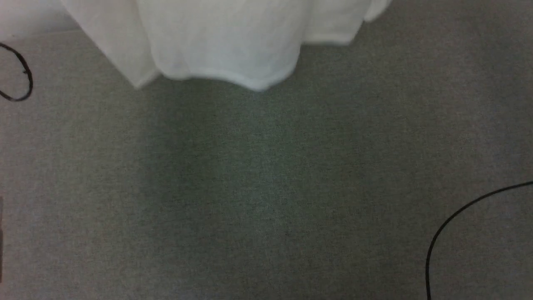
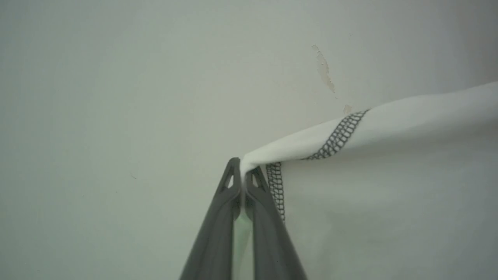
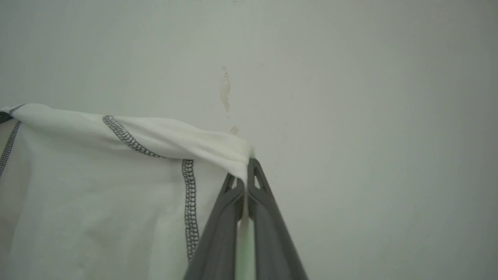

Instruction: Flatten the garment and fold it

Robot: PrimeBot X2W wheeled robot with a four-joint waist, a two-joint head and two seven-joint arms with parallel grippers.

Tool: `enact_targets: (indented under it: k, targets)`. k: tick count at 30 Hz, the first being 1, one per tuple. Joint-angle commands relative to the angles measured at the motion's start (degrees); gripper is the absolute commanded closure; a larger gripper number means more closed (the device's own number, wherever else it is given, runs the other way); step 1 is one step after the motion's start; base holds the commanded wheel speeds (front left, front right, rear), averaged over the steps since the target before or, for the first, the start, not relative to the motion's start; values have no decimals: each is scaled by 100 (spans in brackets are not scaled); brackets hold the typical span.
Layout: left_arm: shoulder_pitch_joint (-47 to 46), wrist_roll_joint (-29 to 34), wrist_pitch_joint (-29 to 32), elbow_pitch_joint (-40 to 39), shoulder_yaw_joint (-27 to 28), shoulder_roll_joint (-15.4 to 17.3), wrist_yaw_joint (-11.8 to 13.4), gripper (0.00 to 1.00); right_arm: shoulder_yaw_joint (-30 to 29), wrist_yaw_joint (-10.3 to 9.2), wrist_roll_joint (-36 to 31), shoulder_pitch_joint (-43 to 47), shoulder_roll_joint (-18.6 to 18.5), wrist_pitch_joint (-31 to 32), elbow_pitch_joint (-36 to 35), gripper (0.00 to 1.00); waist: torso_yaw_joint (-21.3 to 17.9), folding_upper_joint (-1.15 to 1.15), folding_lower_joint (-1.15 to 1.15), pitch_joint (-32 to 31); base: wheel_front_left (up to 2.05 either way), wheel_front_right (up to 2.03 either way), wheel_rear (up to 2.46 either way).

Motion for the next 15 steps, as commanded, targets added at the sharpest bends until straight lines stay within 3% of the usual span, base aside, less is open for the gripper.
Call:
enact_targets:
  k: [1,6,15]
  targets:
    - [-238,46,-108,261,91,104,-1,100,11,-62,6,-248,-114,-178,247,100,-216,0,-2,448,0,0,0]
    - [-616,-17,-485,979,90,-43,-191,100,562,-62,175,-749,-95,-629,1092,100,-198,0,-2,810,0,0,0]
    - [114,-501,-970,2067,280,-493,-430,100,1576,-62,843,-444,-20,-1114,2238,100,-5,0,-2,1087,0,0,0]
